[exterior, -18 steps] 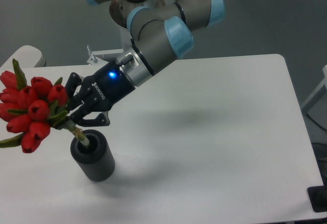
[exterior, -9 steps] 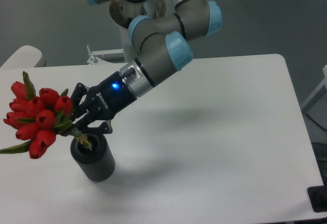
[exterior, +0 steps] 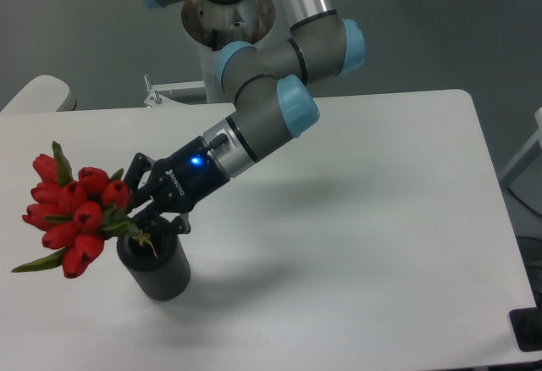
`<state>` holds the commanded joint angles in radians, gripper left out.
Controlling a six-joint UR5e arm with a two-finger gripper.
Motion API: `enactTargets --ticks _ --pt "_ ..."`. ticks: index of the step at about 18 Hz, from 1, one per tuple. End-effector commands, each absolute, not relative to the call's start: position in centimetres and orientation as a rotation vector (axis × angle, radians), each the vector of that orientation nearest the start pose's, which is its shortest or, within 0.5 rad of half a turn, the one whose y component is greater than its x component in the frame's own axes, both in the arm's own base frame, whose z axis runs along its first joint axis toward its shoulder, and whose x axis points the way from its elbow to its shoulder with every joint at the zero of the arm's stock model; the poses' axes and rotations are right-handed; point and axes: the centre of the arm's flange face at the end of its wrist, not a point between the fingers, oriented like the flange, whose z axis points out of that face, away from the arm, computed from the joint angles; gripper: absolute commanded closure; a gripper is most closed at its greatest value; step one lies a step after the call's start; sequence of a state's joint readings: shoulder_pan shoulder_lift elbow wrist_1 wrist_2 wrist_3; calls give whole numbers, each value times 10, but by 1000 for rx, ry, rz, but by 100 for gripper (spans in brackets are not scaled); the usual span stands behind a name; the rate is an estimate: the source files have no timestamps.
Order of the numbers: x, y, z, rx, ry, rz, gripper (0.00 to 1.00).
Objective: Insert the flowers into the vase
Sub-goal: 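Lower the tulip stems down into the vase opening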
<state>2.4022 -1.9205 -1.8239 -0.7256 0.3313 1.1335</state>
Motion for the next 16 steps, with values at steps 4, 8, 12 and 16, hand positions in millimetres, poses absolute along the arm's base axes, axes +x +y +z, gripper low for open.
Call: enactTargets --ticks 4,8,12,16 --pt "-269 553 321 -1881 456 -576 76" --pt "-270 554 316 -1884 449 -587 68" --pt "-272 553 311 -1888 439 -592 62" --pt "-274 552 310 -1889 435 -592 51"
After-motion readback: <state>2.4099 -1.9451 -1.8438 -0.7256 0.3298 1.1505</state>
